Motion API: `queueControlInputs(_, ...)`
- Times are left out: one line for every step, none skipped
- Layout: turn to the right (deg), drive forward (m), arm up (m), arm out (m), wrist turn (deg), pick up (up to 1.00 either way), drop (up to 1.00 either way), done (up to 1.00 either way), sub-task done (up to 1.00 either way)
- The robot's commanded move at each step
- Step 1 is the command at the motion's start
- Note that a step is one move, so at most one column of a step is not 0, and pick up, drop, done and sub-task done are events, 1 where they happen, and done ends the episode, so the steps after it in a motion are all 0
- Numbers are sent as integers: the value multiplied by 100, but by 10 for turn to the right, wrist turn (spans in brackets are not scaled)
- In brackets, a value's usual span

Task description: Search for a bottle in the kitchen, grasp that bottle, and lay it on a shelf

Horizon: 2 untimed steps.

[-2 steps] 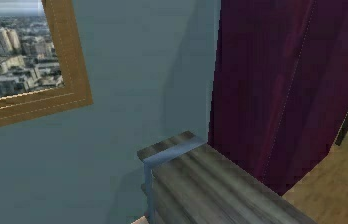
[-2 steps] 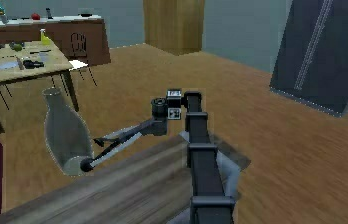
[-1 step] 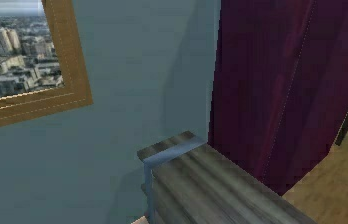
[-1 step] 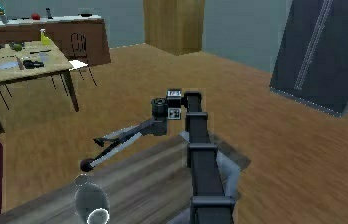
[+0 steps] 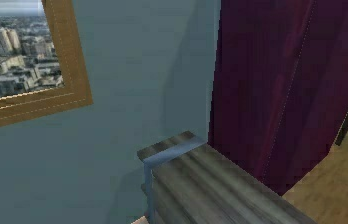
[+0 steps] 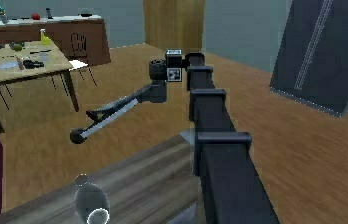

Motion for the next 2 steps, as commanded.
queueControlInputs(0,0,0,-8,0,0,0,0,0)
queueControlInputs(0,0,0,0,0,0,0,100,0)
